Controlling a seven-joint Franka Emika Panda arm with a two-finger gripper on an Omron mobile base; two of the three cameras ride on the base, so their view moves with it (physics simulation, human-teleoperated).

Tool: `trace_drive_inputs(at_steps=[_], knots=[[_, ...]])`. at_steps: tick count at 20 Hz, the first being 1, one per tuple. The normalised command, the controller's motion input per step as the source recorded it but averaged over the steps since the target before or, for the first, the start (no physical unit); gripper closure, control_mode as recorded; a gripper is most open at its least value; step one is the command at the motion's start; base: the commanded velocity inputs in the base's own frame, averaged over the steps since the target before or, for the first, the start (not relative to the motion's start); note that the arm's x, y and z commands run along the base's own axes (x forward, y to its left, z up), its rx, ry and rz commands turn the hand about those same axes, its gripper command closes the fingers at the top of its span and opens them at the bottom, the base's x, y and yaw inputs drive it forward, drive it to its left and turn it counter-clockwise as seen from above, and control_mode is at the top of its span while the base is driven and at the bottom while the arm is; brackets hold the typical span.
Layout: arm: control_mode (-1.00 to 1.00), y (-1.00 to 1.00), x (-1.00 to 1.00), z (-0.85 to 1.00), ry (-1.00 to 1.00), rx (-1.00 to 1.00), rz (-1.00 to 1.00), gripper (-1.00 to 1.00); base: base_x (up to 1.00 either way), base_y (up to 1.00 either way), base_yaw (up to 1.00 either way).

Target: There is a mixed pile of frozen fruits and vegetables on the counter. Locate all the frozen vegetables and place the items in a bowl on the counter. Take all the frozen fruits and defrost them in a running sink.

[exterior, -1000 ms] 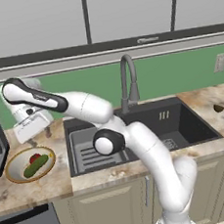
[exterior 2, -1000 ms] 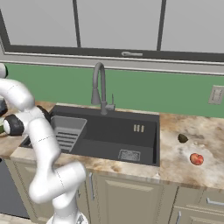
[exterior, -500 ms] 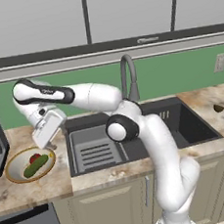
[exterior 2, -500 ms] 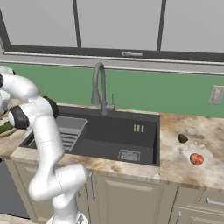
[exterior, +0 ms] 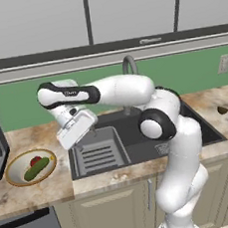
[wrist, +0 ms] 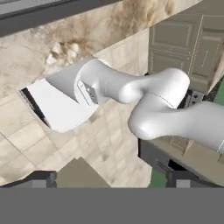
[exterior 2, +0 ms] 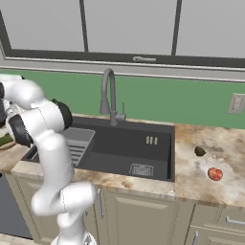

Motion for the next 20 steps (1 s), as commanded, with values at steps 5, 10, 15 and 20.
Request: trace_drive_inputs(at_steps=[5,10,15,20], knots=[[-1.0,-0.71,-0.03,0.0,-0.1,0.32,0.12,-1.0,0.0,0.0,0.0],[-1.0,-0.69,0.02,-0.05,-0.04,0.14,0.19,-1.0,0.0,0.0,0.0],[-1.0,-0.62,0.28,-0.01,-0.02,0.13,0.2,-1.0,0.0,0.0,0.0],[-1.0,-0.7,0.21,-0.04,-0.02,0.15,0.09,-1.0,0.0,0.0,0.0]])
